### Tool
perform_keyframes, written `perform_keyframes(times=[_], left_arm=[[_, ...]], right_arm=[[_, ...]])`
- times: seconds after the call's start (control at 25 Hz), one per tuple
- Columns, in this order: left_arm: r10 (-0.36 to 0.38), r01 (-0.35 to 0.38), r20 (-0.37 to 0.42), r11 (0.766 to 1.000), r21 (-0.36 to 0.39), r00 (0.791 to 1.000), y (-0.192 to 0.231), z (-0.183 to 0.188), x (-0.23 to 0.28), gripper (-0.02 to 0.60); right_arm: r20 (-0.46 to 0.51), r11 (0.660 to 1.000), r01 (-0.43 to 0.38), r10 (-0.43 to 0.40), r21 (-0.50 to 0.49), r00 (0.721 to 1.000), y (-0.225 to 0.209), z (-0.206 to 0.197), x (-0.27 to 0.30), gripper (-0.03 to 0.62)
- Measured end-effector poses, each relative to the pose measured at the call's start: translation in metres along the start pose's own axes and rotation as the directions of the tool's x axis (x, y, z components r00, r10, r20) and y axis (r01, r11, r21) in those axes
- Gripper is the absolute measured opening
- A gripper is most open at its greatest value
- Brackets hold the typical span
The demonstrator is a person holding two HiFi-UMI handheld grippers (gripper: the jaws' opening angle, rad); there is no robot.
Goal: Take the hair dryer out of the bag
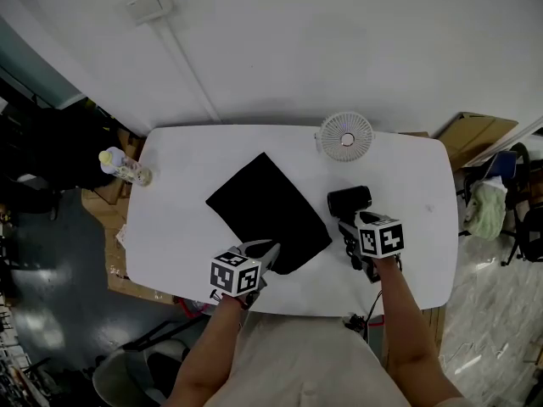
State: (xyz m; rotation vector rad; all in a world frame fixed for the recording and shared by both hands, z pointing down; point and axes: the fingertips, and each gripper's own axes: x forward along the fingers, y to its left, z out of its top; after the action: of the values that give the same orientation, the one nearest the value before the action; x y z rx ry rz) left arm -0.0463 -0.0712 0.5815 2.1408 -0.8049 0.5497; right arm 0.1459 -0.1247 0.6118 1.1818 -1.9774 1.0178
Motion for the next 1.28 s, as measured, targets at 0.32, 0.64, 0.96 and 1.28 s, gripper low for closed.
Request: perform_keyframes(times=[0.32, 0.64, 0.96, 1.28], left_arm=[[-0.015, 0.013, 0.027, 0.997, 0.08, 1.0, -0.019, 0.013, -0.006, 0.066], [-0.023, 0.004, 0.106, 0.985, 0.171, 0.994, -0.041, 0.033, -0.024, 0.143], [-0.143, 0.073, 0.254, 0.961, 0.267, 0.957, -0.082, 0.069, -0.042, 0.141], [-0.178, 0.091, 0.278, 0.95, 0.299, 0.944, -0.098, 0.08, -0.044, 0.073]], right_arm=[[0.09, 0.994, -0.096, 0.102, -0.06, 0.991, 0.042, 0.004, -0.027, 0.29], [0.16, 0.971, -0.197, 0.218, -0.134, 0.963, 0.097, 0.001, -0.051, 0.288], [0.291, 0.96, -0.226, 0.266, -0.165, 0.919, 0.119, 0.018, -0.083, 0.138], [0.339, 0.956, -0.235, 0.284, -0.177, 0.897, 0.124, 0.023, -0.097, 0.021]])
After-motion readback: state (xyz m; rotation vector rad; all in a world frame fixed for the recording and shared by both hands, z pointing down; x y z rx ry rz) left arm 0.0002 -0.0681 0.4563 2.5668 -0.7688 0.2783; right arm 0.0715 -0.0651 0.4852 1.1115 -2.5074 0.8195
